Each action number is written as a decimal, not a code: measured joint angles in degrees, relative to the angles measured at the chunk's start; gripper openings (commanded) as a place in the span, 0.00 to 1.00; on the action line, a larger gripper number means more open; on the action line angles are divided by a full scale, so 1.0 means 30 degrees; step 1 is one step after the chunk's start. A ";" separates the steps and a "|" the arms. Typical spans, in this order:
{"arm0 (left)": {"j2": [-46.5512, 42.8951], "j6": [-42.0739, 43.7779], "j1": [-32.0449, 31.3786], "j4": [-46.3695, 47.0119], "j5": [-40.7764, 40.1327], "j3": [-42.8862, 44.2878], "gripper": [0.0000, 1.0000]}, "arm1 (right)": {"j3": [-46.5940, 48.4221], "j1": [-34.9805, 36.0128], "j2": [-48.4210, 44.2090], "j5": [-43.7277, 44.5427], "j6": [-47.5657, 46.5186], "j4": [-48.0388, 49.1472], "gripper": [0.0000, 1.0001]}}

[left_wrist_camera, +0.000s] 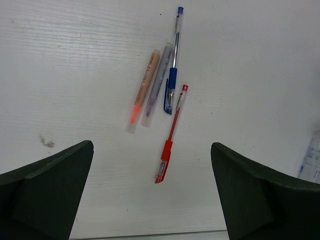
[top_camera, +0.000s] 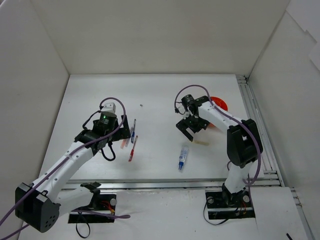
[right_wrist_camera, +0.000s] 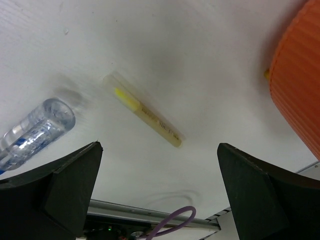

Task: Sort the stationery into containers
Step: Pick up the pen from the center of the board, then place the pen in the storage box, then pick up the pen from the center of the board, then place the pen in the storage box.

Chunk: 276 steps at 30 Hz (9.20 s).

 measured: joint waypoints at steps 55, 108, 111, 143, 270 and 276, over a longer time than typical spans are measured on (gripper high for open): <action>-0.1734 0.0131 0.0000 -0.0554 -0.1588 -0.0583 1.00 | -0.1260 0.0226 -0.2528 -0.0102 -0.1872 0.8196 0.00; 0.0539 0.0146 0.0000 -0.0539 -0.1661 -0.0153 1.00 | -1.1198 -0.4175 -0.4809 0.3126 0.6390 2.9711 0.62; 0.0539 0.0146 0.0000 -0.0539 -0.1654 -0.0146 1.00 | -1.1424 -0.4175 -0.5610 0.2652 0.6390 2.9682 0.76; 1.0877 0.2426 0.2499 0.0648 -0.0583 0.5013 1.00 | -1.2189 -0.2732 -1.5832 -0.2302 0.7147 2.0247 0.98; 0.1443 -1.6611 -0.6564 0.2594 -0.6492 0.2659 0.00 | -1.0207 0.7963 -0.7963 -0.3410 0.8029 2.4268 0.93; 0.1384 -1.7901 -0.7031 0.1887 -0.7402 0.2659 0.00 | -1.0193 0.8306 -0.7810 -0.3235 0.7074 2.4684 0.66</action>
